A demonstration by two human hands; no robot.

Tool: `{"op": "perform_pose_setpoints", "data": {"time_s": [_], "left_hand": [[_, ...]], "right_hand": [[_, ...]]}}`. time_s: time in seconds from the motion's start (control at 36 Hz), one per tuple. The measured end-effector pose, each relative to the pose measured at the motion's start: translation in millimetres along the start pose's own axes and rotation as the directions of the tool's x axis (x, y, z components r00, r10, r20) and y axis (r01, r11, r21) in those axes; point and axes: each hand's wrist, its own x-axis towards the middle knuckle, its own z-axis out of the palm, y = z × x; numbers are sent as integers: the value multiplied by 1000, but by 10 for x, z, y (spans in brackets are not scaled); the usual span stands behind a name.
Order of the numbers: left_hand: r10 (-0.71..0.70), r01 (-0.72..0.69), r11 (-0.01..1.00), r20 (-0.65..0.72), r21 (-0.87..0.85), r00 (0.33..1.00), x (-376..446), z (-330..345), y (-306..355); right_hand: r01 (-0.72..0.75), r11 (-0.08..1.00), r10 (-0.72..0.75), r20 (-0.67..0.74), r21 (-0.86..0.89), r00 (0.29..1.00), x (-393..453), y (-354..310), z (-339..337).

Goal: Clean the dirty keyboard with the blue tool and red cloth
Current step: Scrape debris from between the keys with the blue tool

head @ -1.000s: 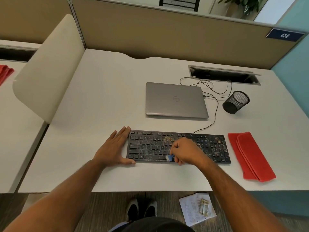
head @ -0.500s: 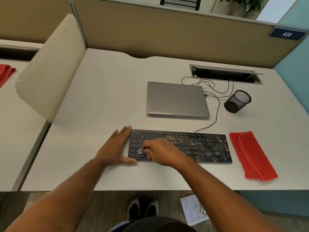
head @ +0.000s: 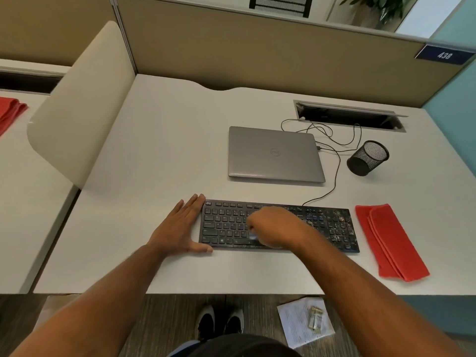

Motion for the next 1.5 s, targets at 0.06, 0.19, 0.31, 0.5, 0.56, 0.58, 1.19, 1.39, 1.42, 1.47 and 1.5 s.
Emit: {"op": "perform_pose_setpoints", "data": {"time_s": [0.06, 0.19, 0.31, 0.5, 0.56, 0.58, 1.19, 1.39, 1.42, 1.47, 1.5], "left_hand": [[1, -1, 1000, 2, 7, 1000, 3, 5, -4], [-1, 1, 1000, 2, 7, 1000, 1, 10, -7], [-3, 3, 1000, 2, 10, 1000, -1, 13, -11], [6, -6, 1000, -2, 11, 1000, 0, 4, -8], [9, -9, 1000, -2, 11, 1000, 1, 3, -6], [10, -10, 1000, -3, 12, 1000, 1, 3, -6], [-1, 1, 1000, -3, 4, 1000, -10, 12, -7], [0, 0, 1000, -1, 2, 1000, -5, 16, -15], [-1, 1, 1000, -1, 1, 1000, -5, 15, -15], [-4, 4, 1000, -1, 4, 1000, -7, 14, -15], [-5, 5, 1000, 0, 5, 1000, -6, 14, -13]], "right_hand": [[25, 993, -22, -21, 116, 1000, 28, -103, -13], [80, 968, -64, -76, 236, 995, 101, -367, 82], [40, 981, -34, -34, 191, 999, 55, -260, 157], [-131, 991, 132, 100, -14, 986, -220, 234, 8], [-155, 988, 154, 71, 6, 985, -218, 268, -16], [-154, 985, 150, 55, 72, 987, -207, 242, -37], [-138, 659, 305, -94, 740, 948, 37, -553, 344], [-153, 718, 226, -20, 679, 974, -22, -622, 433], [-149, 695, 235, -27, 703, 972, -29, -619, 432], [-132, 643, 286, -77, 754, 955, -29, -596, 455], [-124, 635, 309, -104, 762, 945, -28, -586, 472]]}}
